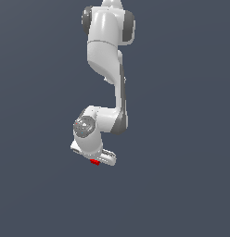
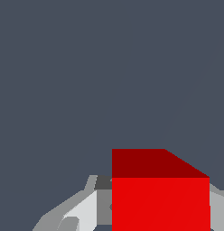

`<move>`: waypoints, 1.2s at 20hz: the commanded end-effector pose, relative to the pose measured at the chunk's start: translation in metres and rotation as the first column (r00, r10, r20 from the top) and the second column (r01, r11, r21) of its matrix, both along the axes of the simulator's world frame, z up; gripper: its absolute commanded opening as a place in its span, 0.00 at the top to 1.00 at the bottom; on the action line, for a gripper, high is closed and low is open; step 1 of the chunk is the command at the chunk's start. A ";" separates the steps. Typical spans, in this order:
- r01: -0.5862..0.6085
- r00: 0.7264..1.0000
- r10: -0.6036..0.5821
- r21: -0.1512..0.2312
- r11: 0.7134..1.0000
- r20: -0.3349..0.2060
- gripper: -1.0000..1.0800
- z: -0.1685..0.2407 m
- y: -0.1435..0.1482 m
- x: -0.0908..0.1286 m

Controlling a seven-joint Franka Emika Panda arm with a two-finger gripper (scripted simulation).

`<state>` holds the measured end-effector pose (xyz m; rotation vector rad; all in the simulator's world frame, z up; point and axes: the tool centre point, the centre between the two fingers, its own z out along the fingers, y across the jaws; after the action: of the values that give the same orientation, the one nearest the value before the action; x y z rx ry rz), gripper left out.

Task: Pick up the red cube and move it to a goal position.

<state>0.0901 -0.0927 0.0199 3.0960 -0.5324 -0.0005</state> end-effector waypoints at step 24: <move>0.001 1.000 -0.001 0.000 1.000 0.000 1.00 0.033 0.098 -0.006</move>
<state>0.0848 -0.0022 0.0499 3.0972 -0.5304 -0.0003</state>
